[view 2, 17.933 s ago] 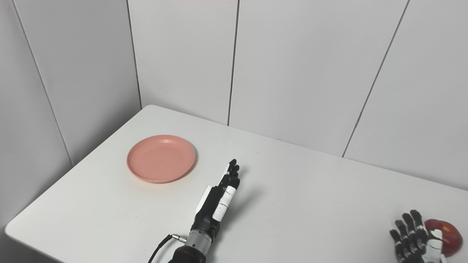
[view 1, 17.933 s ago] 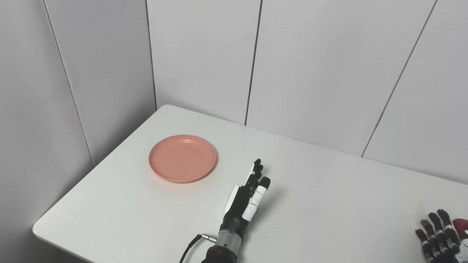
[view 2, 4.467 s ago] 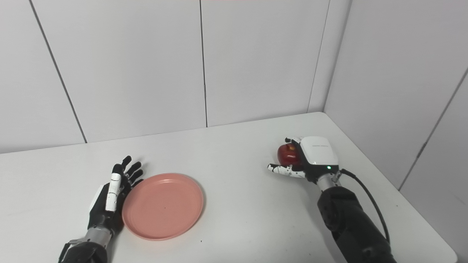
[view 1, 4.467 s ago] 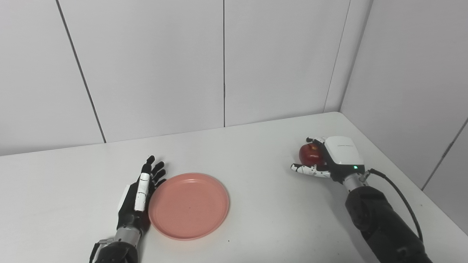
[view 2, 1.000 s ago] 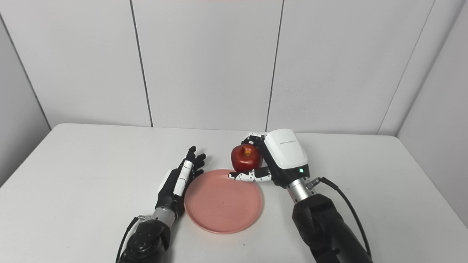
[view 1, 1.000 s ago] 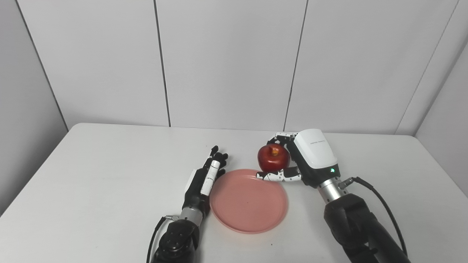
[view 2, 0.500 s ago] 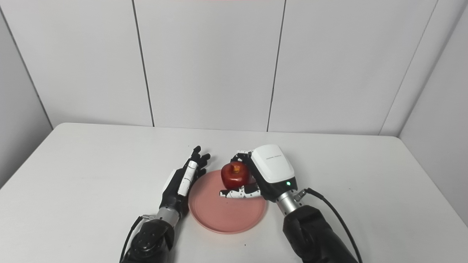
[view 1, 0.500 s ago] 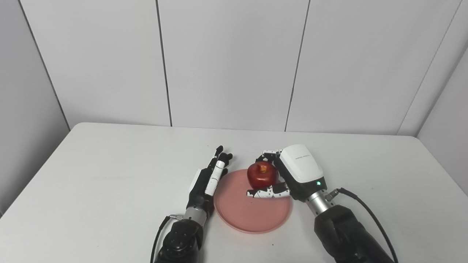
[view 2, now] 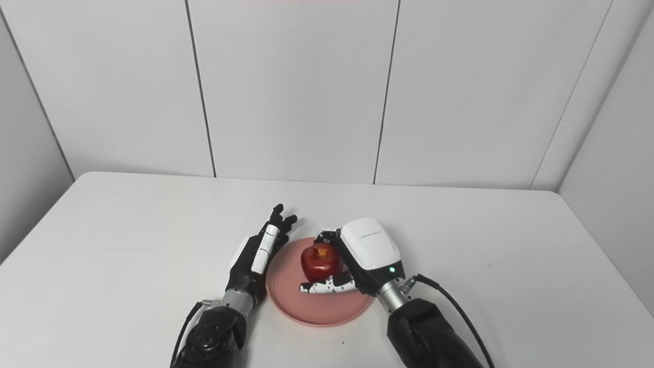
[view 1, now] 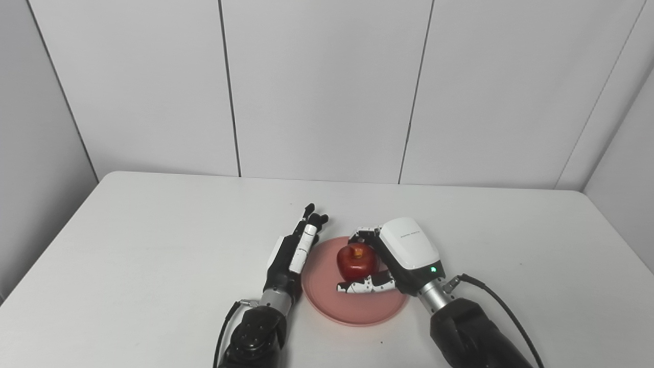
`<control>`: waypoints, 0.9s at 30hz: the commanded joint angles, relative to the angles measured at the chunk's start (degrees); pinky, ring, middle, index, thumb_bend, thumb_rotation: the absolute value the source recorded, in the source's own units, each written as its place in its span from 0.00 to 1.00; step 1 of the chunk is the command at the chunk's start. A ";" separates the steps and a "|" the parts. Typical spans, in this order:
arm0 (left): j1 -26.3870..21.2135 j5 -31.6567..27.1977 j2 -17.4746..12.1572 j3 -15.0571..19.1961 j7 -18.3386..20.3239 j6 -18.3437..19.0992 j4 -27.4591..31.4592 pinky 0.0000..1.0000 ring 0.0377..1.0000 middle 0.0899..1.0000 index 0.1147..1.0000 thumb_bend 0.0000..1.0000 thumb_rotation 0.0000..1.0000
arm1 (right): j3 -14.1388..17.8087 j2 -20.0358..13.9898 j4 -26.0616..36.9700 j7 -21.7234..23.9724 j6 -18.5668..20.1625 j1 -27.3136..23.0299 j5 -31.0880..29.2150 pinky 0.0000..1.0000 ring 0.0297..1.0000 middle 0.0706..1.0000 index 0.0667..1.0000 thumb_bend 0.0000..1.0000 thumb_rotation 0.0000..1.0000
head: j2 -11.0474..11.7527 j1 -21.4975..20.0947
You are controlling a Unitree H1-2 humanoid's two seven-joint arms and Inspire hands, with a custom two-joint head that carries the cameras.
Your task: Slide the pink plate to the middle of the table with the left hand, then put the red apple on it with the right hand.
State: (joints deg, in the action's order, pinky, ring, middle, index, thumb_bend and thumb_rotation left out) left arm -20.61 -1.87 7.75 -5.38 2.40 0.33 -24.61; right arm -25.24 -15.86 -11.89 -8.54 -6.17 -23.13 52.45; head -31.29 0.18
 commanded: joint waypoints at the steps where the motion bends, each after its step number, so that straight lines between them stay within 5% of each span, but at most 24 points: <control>1: 2.57 -0.32 0.81 -0.36 0.80 3.50 -3.24 1.00 0.96 0.89 0.98 0.82 0.93 | 0.52 0.05 0.78 -1.86 -1.80 -1.62 -0.06 0.15 0.18 0.24 0.44 0.49 0.17 | -0.10 0.02; 27: 2.64 -0.85 1.15 -0.01 0.86 4.34 -3.26 1.00 0.98 0.92 0.98 0.83 0.91 | 0.30 -0.33 -0.42 -1.49 -1.85 -1.47 -0.16 0.17 0.20 0.27 0.44 0.48 0.17 | -0.06 -0.26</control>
State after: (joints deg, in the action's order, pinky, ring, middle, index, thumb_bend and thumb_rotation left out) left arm -20.60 -2.05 8.00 -5.20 2.40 0.32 -24.62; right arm -25.27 -15.89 -13.20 -9.53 -6.78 -22.90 52.29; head -31.29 -0.09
